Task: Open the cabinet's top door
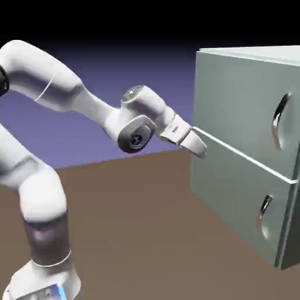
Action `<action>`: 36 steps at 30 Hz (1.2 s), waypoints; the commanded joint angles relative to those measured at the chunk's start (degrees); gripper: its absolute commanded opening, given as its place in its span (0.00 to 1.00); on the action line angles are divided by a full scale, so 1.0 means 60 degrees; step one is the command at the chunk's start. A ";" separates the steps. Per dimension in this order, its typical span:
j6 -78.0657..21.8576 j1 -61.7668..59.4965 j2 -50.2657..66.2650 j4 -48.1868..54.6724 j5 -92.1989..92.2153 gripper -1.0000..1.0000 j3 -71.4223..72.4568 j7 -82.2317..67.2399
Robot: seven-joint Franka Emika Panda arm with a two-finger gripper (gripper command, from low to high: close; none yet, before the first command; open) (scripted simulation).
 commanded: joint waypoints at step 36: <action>-0.1835 0.7747 -0.4946 0.3564 -1.4951 0.50 -0.7563 -1.0558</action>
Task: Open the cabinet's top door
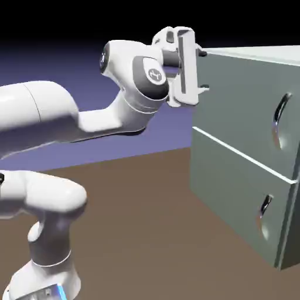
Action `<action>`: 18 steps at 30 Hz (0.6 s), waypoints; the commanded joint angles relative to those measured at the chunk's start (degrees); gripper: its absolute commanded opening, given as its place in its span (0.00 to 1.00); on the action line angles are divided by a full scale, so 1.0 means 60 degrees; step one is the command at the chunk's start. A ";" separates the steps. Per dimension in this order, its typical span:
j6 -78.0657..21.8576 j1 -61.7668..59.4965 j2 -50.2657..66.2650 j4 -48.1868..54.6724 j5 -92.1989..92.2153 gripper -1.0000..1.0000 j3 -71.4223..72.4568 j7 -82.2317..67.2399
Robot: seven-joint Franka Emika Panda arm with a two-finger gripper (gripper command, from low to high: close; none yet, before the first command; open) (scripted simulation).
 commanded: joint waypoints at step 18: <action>-0.0917 0.3874 -0.2473 0.1782 -0.7476 0.50 -0.3782 -0.5279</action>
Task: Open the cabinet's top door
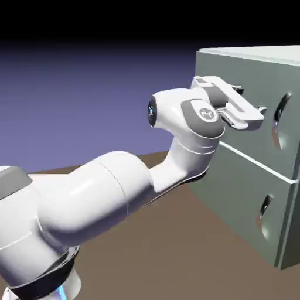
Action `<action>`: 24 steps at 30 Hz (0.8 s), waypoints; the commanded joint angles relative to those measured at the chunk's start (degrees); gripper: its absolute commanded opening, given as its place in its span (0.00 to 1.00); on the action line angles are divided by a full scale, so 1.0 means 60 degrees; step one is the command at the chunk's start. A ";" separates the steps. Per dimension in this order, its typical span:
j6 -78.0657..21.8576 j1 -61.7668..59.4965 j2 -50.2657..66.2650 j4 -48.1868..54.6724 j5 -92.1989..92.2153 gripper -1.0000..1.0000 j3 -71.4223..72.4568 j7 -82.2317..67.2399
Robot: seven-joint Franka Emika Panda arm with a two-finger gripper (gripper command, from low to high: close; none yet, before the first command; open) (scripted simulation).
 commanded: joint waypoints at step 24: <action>-0.2894 -0.0213 -0.0237 -0.1674 -0.2650 0.00 -0.0123 0.0467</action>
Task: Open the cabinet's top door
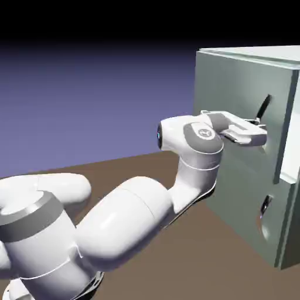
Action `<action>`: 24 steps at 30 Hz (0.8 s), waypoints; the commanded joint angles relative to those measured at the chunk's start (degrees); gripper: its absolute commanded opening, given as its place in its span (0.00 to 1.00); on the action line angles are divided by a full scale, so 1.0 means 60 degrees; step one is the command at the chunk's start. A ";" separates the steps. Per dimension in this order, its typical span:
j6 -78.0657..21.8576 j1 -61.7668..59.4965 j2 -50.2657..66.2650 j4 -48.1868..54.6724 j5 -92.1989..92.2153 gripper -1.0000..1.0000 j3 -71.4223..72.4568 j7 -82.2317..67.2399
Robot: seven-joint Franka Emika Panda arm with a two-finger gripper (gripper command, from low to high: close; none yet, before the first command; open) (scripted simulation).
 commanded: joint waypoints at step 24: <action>0.2520 -0.4418 0.7010 0.0429 -0.2031 0.00 0.2791 0.9113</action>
